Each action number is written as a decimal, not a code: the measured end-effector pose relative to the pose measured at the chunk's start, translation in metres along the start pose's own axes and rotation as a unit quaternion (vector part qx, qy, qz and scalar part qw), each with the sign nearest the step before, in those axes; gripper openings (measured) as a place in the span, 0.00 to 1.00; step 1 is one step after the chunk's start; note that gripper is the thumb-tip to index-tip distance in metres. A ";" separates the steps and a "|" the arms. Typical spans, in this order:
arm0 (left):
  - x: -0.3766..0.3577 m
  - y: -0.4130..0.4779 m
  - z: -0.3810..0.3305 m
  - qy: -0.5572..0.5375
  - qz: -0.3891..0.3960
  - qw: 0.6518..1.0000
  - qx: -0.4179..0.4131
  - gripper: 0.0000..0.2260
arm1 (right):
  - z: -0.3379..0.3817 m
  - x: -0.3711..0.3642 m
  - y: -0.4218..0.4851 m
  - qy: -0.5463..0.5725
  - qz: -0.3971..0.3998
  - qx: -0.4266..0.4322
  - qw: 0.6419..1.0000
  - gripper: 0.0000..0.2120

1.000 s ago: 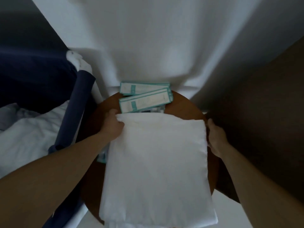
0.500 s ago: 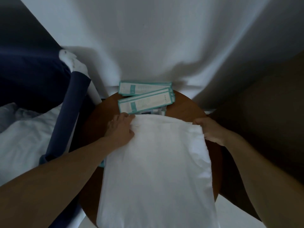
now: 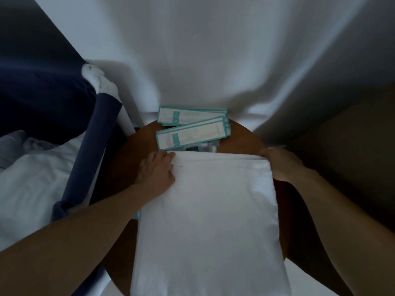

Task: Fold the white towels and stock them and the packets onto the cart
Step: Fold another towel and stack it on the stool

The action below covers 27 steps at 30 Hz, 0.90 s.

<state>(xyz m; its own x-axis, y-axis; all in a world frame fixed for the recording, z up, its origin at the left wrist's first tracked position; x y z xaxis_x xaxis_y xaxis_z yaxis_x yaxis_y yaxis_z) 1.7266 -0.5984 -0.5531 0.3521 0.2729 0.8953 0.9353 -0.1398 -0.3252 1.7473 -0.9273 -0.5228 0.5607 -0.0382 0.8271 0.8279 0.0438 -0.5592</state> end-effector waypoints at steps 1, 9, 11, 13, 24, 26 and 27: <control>0.000 0.000 0.000 0.005 0.001 1.000 0.000 0.26 | -0.003 -0.001 0.002 0.000 -0.019 -0.019 1.000 0.08; 0.005 -0.001 0.012 -0.134 -0.053 0.989 0.029 0.29 | -0.024 0.001 0.000 0.358 -0.189 -0.234 0.884 0.11; 0.011 -0.007 0.018 -0.248 -0.095 0.962 0.064 0.29 | -0.018 -0.003 -0.007 0.423 -0.177 -0.225 0.860 0.17; 0.019 -0.015 0.022 -0.343 -0.140 0.922 0.110 0.30 | -0.011 -0.007 -0.019 0.456 -0.169 -0.219 0.846 0.19; 0.023 -0.042 0.035 -0.490 -0.156 0.819 0.255 0.14 | -0.004 -0.020 -0.049 0.581 -0.025 -0.162 0.797 0.03; 0.036 -0.040 0.029 -0.506 -0.215 0.806 0.220 0.14 | -0.010 -0.011 -0.049 0.612 -0.066 -0.159 0.772 0.01; 0.040 -0.036 0.025 -0.506 -0.223 0.806 0.211 0.15 | -0.011 -0.010 -0.047 0.614 -0.078 -0.168 0.768 0.01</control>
<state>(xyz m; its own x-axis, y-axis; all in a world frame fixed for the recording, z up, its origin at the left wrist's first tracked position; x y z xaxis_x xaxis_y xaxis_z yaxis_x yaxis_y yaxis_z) 1.7076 -0.5585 -0.5136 -0.3720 0.8734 0.3142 0.8312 0.4641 -0.3060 1.7025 -0.9402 -0.5056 -0.1240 -0.9378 0.3243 0.7282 -0.3080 -0.6122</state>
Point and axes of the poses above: each hand's wrist, its own y-axis towards the middle knuckle, its own x-axis out of the back of the hand, z = x × y, the point moved 6 cm from there along y, towards the middle knuckle, and after that the axes turned 9 degrees about -y, right-handed, at the moved point
